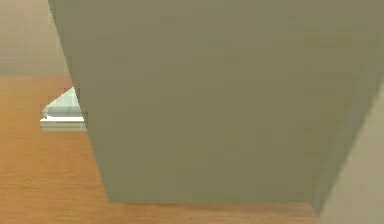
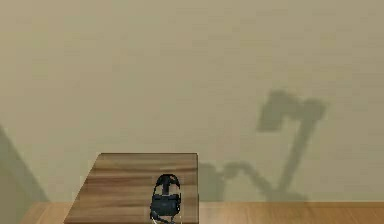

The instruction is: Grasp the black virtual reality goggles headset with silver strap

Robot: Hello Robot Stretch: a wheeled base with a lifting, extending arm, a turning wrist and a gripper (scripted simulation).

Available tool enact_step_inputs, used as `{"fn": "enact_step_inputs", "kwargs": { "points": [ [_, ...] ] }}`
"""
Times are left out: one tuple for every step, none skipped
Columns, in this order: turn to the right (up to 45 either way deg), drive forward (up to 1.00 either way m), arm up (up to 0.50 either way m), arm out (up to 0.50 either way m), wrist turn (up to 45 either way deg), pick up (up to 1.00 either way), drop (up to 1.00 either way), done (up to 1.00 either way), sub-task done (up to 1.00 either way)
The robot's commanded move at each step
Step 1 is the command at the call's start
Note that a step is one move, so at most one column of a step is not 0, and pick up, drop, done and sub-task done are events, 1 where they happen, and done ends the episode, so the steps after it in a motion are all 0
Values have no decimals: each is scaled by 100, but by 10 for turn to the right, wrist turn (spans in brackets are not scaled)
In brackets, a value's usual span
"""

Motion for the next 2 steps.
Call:
{"fn": "enact_step_inputs", "kwargs": {
  "points": [
    [0, 0, 0, 0, 0, 100, 0, 0, 0],
    [0, 0, 10, 0, 0, 0, 0, 0, 0]
  ]
}}
